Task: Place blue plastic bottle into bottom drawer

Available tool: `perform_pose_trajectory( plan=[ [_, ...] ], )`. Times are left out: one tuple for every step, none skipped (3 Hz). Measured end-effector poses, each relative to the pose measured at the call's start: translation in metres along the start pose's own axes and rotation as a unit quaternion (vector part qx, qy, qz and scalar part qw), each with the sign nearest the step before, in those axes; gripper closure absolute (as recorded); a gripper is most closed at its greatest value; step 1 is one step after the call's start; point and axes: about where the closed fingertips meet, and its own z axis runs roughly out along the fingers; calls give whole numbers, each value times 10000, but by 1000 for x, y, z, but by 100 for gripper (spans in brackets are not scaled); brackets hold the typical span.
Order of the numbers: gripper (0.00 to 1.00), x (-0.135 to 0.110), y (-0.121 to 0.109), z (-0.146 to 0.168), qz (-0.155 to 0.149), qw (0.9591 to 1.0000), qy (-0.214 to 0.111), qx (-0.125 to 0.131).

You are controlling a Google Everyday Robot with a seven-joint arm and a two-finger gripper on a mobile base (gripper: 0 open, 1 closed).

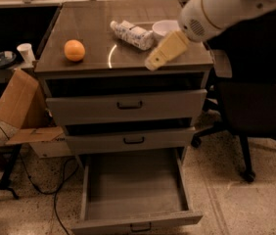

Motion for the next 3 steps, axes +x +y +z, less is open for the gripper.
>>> perform_pose_trajectory(
  plan=[
    [0,-36,-18,42,-163,9998,-74,-63],
    [0,-97,-43,114,-524,9985,35,-126],
    [0,-97,-43,114,-524,9985,35,-126]
  ],
)
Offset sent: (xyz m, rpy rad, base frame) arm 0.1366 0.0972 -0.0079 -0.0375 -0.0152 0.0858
